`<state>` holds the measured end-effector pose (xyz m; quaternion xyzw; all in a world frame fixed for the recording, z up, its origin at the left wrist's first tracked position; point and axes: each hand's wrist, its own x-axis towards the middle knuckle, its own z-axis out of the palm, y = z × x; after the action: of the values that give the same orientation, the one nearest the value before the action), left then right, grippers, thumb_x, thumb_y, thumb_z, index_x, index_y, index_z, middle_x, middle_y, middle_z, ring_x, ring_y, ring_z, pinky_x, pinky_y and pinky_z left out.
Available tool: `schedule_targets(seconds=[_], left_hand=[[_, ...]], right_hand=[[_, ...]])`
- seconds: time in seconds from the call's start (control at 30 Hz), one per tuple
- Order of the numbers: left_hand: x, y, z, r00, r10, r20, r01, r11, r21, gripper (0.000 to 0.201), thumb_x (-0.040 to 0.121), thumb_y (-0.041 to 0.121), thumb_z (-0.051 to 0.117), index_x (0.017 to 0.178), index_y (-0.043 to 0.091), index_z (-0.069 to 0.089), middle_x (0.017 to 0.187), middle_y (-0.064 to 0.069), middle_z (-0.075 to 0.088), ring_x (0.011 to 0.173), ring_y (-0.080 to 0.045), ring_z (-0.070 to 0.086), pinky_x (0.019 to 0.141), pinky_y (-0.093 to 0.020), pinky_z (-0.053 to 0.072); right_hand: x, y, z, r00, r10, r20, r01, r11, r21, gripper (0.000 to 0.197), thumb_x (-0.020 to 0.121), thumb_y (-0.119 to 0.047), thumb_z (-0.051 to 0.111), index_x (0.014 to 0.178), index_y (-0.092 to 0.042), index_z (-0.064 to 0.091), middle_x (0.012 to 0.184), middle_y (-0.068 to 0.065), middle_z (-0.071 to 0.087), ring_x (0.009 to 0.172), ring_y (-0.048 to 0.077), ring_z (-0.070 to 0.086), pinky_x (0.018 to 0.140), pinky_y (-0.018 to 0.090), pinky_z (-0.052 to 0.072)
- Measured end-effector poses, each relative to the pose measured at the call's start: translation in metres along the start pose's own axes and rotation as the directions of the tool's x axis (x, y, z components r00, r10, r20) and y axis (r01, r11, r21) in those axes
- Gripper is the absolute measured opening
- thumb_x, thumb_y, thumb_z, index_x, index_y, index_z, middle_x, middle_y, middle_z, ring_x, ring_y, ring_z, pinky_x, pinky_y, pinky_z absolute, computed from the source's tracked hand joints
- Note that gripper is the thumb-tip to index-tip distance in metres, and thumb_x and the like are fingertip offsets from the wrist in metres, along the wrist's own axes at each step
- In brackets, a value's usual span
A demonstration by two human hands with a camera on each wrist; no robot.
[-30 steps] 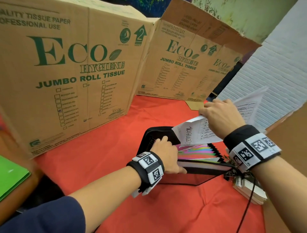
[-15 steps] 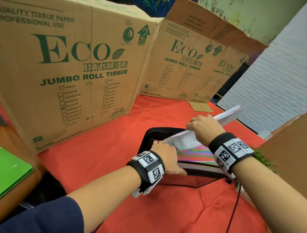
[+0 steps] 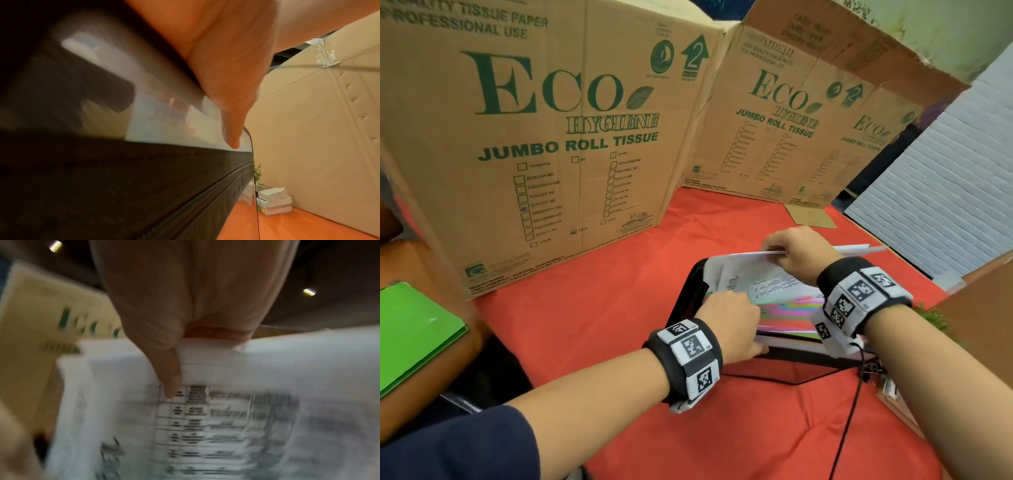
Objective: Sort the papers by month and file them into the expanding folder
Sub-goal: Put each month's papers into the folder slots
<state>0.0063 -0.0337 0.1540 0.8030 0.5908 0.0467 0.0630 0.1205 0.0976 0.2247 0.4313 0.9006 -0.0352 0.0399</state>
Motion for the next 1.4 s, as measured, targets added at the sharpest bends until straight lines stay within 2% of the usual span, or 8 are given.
schedule_targets(seconds=[0.1,0.27,0.47,0.63,0.8,0.97,1.2,1.4], left_hand=[[0.002,-0.002,0.003,1.000,-0.014,0.009,0.014,0.999,-0.037,0.057,0.082,0.065,0.058,0.093,0.010,0.067,0.094,-0.011,0.064,0.087,-0.031,0.062,0.067,-0.033,0.043],[0.007,-0.006,0.011,0.999,-0.046,0.009,0.047,0.997,-0.053,0.074,0.074,0.076,0.055,0.104,0.009,0.065,0.104,-0.013,0.062,0.101,-0.032,0.055,0.094,-0.041,0.043],[0.010,-0.007,0.019,0.999,-0.039,0.038,0.040,0.999,-0.027,0.093,0.067,0.085,0.052,0.118,0.008,0.060,0.121,-0.016,0.057,0.116,-0.034,0.048,0.107,-0.047,0.032],[0.011,-0.008,0.019,0.999,-0.018,0.044,0.022,0.995,-0.102,0.095,0.061,0.089,0.053,0.112,0.010,0.062,0.117,-0.014,0.056,0.111,-0.031,0.048,0.100,-0.044,0.038],[0.010,-0.009,0.018,0.995,0.024,0.092,-0.012,0.992,-0.128,0.091,0.064,0.086,0.055,0.119,0.014,0.059,0.117,-0.012,0.053,0.111,-0.032,0.048,0.095,-0.043,0.041],[0.011,-0.008,0.021,0.993,0.049,0.106,-0.036,0.992,-0.120,0.088,0.066,0.084,0.057,0.122,0.016,0.056,0.124,-0.013,0.052,0.114,-0.033,0.049,0.100,-0.044,0.039],[0.015,-0.009,0.021,0.993,0.047,0.112,-0.026,0.984,-0.177,0.089,0.066,0.081,0.060,0.121,0.011,0.055,0.115,-0.009,0.056,0.107,-0.029,0.054,0.092,-0.041,0.047],[0.019,-0.010,0.020,0.988,0.060,0.141,-0.037,0.987,-0.159,0.083,0.066,0.081,0.060,0.112,0.011,0.060,0.110,-0.007,0.060,0.102,-0.029,0.057,0.091,-0.041,0.045]], right_hand=[[0.000,0.006,0.006,0.998,0.040,0.046,-0.035,0.993,-0.109,0.023,0.079,-0.005,0.059,0.079,-0.027,0.065,0.079,-0.001,0.067,0.080,0.029,0.062,0.070,0.038,0.052],[-0.006,0.009,-0.009,0.968,0.019,-0.250,0.042,0.971,0.236,0.023,0.083,0.001,0.064,0.085,-0.021,0.072,0.077,-0.004,0.070,0.074,0.019,0.063,0.067,0.031,0.049],[-0.015,0.019,-0.001,0.993,0.052,0.109,-0.055,0.998,0.019,0.027,0.085,-0.001,0.060,0.090,-0.024,0.072,0.083,-0.002,0.072,0.081,0.020,0.065,0.071,0.030,0.049],[-0.016,0.016,-0.011,1.000,0.003,0.001,-0.003,0.999,-0.053,0.030,0.079,0.004,0.057,0.083,-0.024,0.067,0.071,-0.001,0.066,0.070,0.025,0.058,0.062,0.035,0.046],[-0.019,0.013,-0.027,0.994,-0.080,-0.073,0.092,0.980,0.178,0.010,0.084,-0.015,0.072,0.085,-0.025,0.072,0.073,-0.010,0.068,0.071,0.012,0.063,0.064,0.028,0.048],[-0.025,0.030,-0.030,0.986,0.118,0.121,-0.080,0.956,-0.284,0.019,0.086,-0.010,0.061,0.082,-0.027,0.068,0.080,-0.002,0.068,0.082,0.025,0.064,0.072,0.036,0.053],[-0.031,0.022,-0.045,0.976,-0.119,-0.184,0.110,0.992,-0.054,0.027,0.077,0.007,0.066,0.087,-0.016,0.074,0.078,-0.003,0.069,0.072,0.018,0.060,0.062,0.024,0.039],[-0.026,0.031,-0.038,1.000,-0.010,0.016,0.011,0.996,-0.091,0.024,0.082,0.002,0.064,0.085,-0.020,0.073,0.078,-0.003,0.070,0.076,0.017,0.063,0.064,0.027,0.045]])
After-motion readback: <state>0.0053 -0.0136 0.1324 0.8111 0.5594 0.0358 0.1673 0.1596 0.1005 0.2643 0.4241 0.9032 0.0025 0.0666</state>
